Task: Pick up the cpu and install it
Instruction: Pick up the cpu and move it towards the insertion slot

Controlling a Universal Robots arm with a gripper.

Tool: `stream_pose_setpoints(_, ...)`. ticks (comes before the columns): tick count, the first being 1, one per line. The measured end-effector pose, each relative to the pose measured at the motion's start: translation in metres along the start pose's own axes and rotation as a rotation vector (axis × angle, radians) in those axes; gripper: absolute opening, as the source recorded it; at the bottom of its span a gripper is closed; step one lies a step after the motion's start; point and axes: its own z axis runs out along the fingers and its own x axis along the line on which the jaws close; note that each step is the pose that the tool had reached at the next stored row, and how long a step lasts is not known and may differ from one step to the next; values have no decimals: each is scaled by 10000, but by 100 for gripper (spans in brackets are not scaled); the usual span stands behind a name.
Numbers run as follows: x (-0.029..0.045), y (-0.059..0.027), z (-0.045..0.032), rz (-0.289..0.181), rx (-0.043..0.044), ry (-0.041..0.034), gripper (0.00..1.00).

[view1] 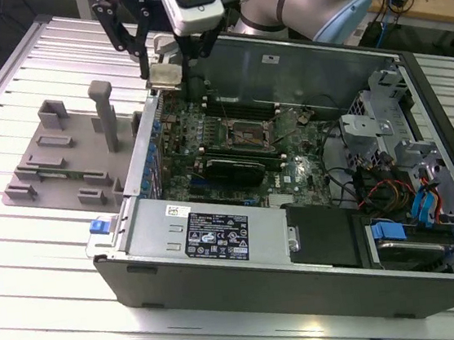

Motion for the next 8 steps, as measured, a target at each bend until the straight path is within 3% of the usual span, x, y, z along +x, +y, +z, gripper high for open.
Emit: stream_pose_setpoints(8, -198, -14, -1, -1, -1, 0, 54)
